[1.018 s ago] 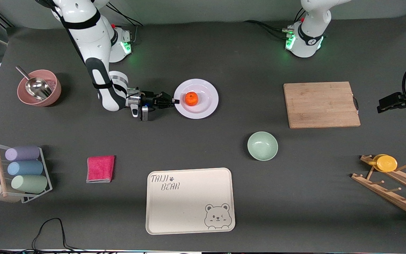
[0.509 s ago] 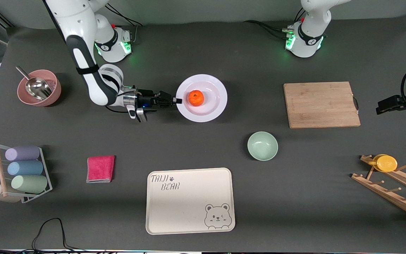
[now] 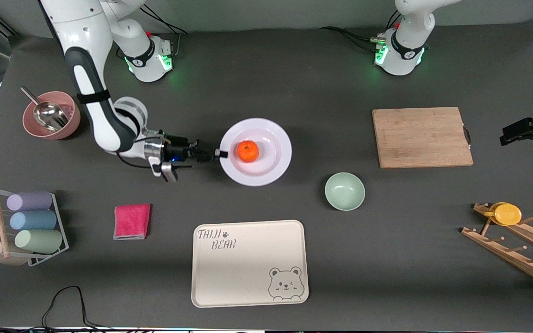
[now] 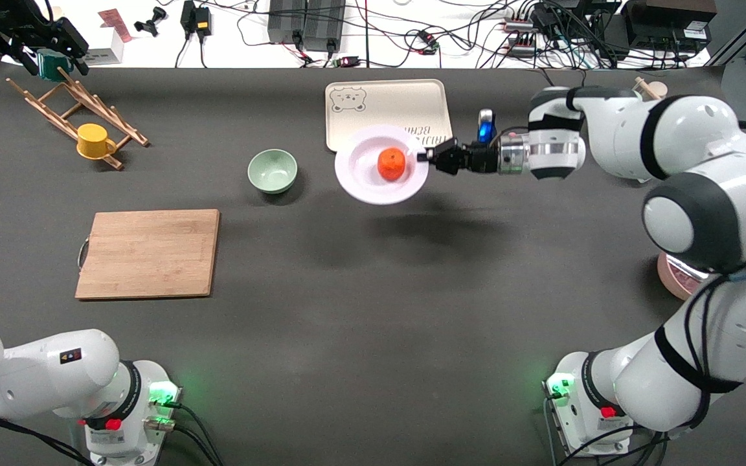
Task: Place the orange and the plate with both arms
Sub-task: 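Slide the plate with the right gripper onto the bear tray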
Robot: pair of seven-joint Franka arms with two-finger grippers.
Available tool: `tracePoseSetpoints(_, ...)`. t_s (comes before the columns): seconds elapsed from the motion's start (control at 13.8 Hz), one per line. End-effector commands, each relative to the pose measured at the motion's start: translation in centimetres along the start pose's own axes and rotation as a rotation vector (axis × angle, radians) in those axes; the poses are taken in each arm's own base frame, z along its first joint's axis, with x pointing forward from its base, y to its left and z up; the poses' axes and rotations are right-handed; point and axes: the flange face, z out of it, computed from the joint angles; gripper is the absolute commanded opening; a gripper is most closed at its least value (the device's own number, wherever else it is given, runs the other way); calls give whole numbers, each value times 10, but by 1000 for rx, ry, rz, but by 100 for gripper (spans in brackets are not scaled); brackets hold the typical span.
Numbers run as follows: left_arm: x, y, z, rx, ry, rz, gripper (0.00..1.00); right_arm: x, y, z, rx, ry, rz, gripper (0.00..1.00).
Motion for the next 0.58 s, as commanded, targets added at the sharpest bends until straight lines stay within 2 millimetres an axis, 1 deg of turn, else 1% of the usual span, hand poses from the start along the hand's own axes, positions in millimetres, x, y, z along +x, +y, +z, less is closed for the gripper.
tracePoseSetpoints(0.0,-5,0,-10,11,2,14,100,73,2,23,1,-4,-27,0)
tracePoseSetpoints(0.07,-5,-2,-9,11,0,11,100,97,0,28,6,5,-46,0)
tracePoseSetpoints(0.22,-5,-2,-9,12,2,9,100,139,-2,45,18,14,-33,0)
tracePoseSetpoints(0.29,-5,-2,-9,10,2,9,100,163,-1,44,18,25,-32,0)
tracePoseSetpoints(0.36,-5,-2,-9,10,2,9,100,179,3,45,12,29,-31,0)
tracePoseSetpoints(0.51,-4,-2,-8,10,2,9,100,205,12,47,9,38,-27,0)
